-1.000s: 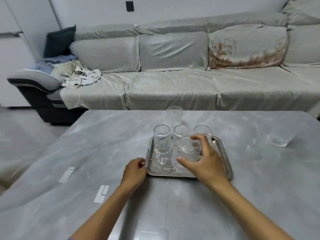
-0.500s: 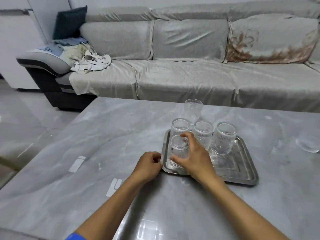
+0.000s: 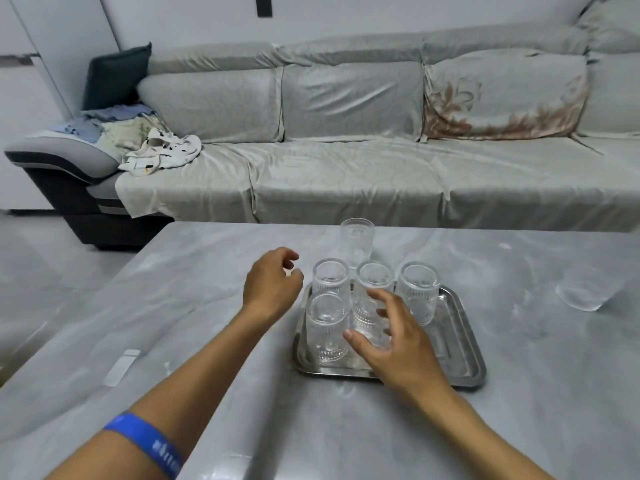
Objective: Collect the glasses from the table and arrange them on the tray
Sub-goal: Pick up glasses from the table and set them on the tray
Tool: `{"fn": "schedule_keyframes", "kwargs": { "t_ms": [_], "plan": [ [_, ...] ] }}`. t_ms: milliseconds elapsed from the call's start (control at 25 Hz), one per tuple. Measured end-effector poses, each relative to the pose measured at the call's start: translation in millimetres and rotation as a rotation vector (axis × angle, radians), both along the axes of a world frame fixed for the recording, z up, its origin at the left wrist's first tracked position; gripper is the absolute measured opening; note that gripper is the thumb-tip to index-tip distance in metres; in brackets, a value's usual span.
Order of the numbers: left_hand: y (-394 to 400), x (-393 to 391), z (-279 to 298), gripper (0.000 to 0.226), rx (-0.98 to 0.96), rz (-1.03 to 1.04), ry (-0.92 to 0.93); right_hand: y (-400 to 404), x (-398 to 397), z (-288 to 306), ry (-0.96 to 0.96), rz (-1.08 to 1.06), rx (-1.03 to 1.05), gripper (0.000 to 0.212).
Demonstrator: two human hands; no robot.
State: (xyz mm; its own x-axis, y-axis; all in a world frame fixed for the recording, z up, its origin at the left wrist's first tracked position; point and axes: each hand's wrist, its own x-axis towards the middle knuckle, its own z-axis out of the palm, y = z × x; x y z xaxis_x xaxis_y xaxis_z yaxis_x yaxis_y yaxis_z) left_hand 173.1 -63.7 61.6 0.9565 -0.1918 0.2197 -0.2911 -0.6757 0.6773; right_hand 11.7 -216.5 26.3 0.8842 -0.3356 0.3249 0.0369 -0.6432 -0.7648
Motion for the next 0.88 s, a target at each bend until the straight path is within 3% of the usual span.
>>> {"fn": "schedule_keyframes", "kwargs": {
  "t_ms": [160,240,320,520,680,760,840,880],
  "plan": [
    [-88.9,26.2,18.8,0.038,0.267,-0.223,-0.143,-18.1,-21.7,-3.3,-0.011,0.012,0.021,0.045],
    [-125.3,39.9,14.0,0.057,0.467,-0.283,-0.050,-26.8,-28.4,-12.7,-0.020,-0.010,0.062,0.038],
    [-145.1,52.6,7.7,0.065,0.546,-0.287,0.094,-32.8,-32.7,-19.2,-0.006,-0.018,0.067,0.032],
    [-151.9,68.8,-1.8,0.021,0.484,-0.206,-0.062,-38.8,-27.0,-19.0,-0.020,-0.047,0.057,0.023],
    [-132.0,50.3,27.6,0.013,0.259,-0.230,-0.206,-39.0,-24.6,-4.3,-0.065,-0.130,0.107,0.025],
    [-110.9,25.3,46.6,0.015,0.087,-0.241,-0.287,-36.3,-22.2,15.4,-0.101,-0.200,0.327,0.021],
    [-83.4,-12.4,55.2,0.015,-0.087,-0.268,-0.384,-33.3,-14.3,39.6,-0.084,-0.194,0.801,0.020],
    [-71.7,-35.6,55.7,0.015,-0.153,-0.306,-0.422,-31.1,-9.5,51.3,-0.025,-0.119,1.090,0.035]
  ]
}}
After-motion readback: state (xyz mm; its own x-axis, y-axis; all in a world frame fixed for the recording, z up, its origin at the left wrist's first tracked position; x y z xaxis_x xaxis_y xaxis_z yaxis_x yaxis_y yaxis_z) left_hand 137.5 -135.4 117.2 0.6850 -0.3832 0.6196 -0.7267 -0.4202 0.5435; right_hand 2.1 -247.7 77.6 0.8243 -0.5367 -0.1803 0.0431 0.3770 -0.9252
